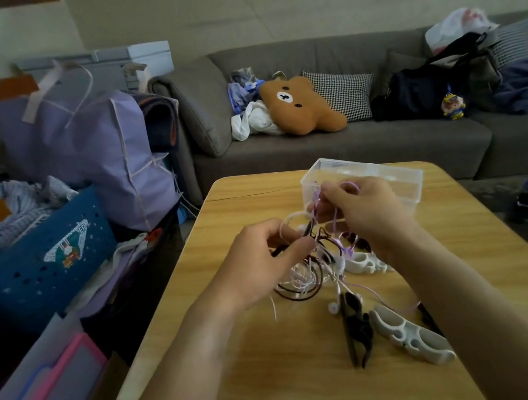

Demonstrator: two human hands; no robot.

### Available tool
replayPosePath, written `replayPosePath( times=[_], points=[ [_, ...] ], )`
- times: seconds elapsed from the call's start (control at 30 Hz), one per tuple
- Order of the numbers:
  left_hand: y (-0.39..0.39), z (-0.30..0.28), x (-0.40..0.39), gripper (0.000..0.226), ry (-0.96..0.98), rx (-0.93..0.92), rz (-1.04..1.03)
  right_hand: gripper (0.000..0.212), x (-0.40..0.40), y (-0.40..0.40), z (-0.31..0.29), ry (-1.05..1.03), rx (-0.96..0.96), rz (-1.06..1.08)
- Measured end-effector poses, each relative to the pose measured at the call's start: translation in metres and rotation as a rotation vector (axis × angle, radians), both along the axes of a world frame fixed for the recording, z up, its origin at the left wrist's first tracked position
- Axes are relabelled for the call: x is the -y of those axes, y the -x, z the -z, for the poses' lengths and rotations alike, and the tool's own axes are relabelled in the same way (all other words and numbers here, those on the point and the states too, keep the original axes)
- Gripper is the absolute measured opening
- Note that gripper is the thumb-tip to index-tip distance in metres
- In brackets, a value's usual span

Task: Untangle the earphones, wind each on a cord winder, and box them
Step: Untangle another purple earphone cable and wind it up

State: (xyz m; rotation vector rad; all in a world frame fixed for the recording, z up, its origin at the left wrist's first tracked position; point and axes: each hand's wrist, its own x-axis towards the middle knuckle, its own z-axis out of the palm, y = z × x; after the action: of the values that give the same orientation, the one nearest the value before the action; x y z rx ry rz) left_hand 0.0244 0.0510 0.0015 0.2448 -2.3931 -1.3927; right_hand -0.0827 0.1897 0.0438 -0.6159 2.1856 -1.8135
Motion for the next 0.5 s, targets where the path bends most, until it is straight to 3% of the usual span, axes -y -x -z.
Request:
replayPosePath(
  times=[0.07,0.2,0.33,0.47,0.5],
  points=[
    [-0.001,-0.002,0.001,0.013,-0.014,0.013,0.001,0.035,0.0,0.002,0.0,-0.001,-0.06,0.102],
    [-0.001,-0.006,0.009,0.012,0.106,-0.033,-0.116,0.037,0.002,0.005,0.001,0.204,0.098,0.166],
    [0.0,-0.005,0.019,0.013,0.231,-0.088,-0.287,0.037,0.008,0.003,0.005,0.324,0.126,0.201],
    [0.001,-0.002,0.014,0.005,0.341,-0.227,-0.36,0.031,0.011,-0.003,0.003,0.298,0.177,0.116],
    [0.001,-0.002,0.013,0.012,0.337,-0.249,-0.339,0.029,0.011,-0.004,0.002,0.29,0.198,0.065]
  ],
)
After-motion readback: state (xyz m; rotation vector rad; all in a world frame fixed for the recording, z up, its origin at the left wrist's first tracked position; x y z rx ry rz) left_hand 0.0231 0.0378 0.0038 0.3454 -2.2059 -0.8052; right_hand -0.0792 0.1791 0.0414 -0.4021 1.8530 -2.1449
